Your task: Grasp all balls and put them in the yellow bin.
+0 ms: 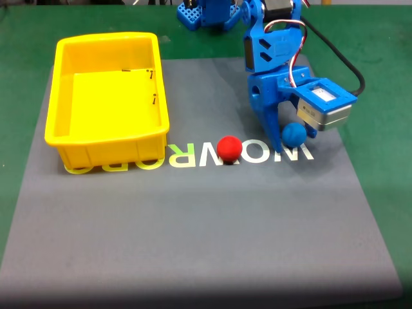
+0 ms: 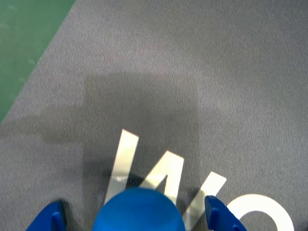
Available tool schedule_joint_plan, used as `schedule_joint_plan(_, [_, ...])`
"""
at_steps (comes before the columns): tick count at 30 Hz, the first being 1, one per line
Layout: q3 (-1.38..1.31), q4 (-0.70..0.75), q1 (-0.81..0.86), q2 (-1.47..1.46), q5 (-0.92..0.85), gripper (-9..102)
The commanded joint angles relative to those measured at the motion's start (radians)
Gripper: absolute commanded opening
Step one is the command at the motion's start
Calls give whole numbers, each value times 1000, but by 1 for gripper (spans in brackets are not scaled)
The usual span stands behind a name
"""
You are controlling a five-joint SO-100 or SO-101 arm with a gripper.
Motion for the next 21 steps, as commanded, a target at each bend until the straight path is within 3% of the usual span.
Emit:
schedule_joint_plan(1, [-57,-26,0,-5,14,31])
schedule_joint_plan(4, [-57,-17,-2,-8,11,25])
schedule_joint_plan(11, [-57,-3,-5,-11,15,0])
schedule_joint_plan(21, [-57,-8,-2,8,21,0])
